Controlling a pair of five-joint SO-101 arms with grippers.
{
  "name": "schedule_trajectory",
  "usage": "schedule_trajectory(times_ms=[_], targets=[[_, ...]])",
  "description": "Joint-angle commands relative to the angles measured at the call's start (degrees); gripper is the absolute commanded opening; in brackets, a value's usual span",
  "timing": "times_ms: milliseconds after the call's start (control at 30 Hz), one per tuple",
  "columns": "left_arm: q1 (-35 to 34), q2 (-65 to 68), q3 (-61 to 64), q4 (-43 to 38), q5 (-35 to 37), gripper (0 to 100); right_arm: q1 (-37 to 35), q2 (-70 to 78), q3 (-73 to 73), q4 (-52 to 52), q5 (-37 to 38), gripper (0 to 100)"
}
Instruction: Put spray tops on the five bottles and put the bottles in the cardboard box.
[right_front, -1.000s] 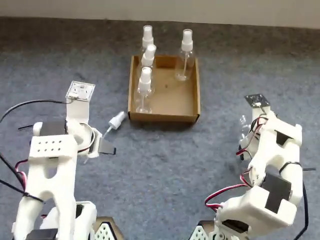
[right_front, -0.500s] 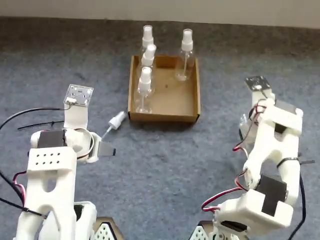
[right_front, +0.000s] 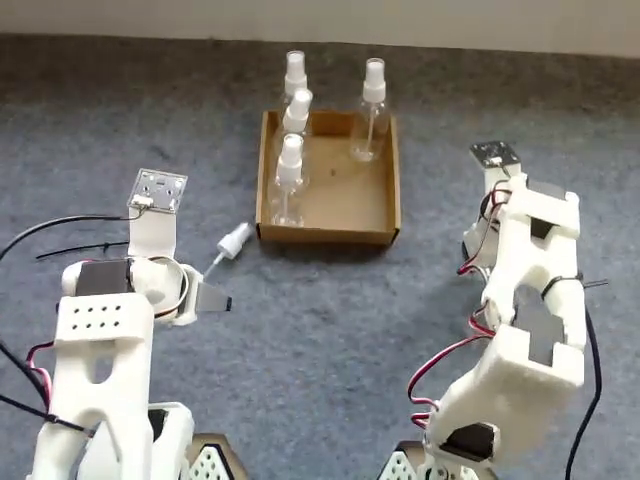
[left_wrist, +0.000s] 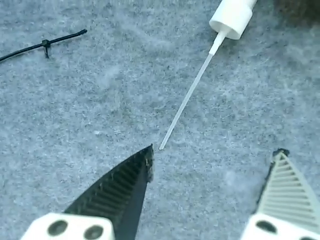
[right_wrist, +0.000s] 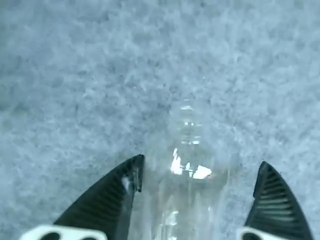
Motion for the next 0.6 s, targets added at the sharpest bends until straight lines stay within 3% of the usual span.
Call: schedule_trajectory(times_ms=[0,100,433,567], targets=[[0.9,-1.3,-0.3,-0.8,0.4,33,-0.6,-0.3,-3.6,0.2,-0.6,29.3],[0.9,-1.3,-0.3,-0.8,0.4,33,-0.6,-0.3,-3.6,0.0,-0.6,27.2],[0.9,-1.3,-0.3,-0.8,0.4,33,-0.3,-0.5,-3.6,0.3,-0.6,3.7],[0.7,-1.3,-0.5,-0.8,0.4,33,-0.1,-0.7,-3.6,0.7,-0.6,0.3]])
